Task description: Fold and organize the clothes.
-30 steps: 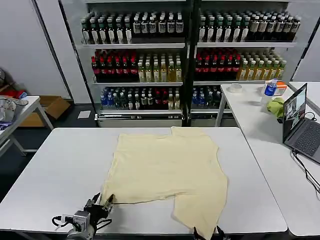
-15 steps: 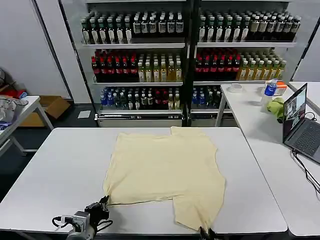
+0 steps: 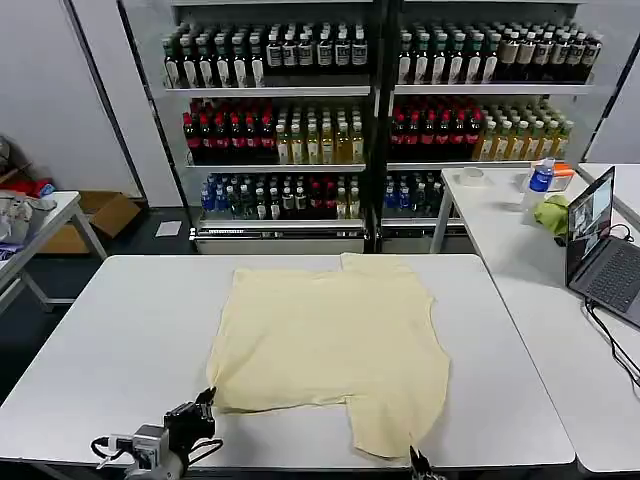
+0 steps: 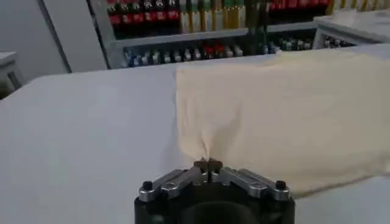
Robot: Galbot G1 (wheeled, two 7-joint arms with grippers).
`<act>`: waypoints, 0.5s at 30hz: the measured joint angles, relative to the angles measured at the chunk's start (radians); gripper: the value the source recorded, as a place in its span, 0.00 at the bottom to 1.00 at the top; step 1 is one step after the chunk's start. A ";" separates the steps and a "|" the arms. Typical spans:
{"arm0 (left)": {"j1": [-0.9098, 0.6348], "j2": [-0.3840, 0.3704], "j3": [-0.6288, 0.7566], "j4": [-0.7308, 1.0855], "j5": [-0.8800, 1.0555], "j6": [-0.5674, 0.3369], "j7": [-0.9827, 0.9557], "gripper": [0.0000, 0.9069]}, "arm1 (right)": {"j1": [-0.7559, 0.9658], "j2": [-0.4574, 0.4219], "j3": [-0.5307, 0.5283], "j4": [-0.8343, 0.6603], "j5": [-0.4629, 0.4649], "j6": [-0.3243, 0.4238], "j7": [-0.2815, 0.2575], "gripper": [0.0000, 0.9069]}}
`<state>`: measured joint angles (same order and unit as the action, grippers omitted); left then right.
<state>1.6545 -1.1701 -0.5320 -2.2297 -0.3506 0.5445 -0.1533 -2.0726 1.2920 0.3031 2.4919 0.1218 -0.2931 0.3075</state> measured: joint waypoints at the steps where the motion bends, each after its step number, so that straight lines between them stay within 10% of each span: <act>1: 0.007 0.001 -0.005 -0.009 -0.002 0.000 0.000 0.03 | -0.001 -0.002 0.005 0.009 0.001 0.000 0.000 0.00; 15: 0.004 0.043 -0.042 -0.050 -0.061 0.004 0.000 0.03 | 0.089 -0.047 0.111 0.025 0.096 -0.013 0.006 0.00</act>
<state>1.6582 -1.1268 -0.5739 -2.2800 -0.4119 0.5482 -0.1534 -1.9836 1.2454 0.4142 2.5169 0.2178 -0.3062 0.3133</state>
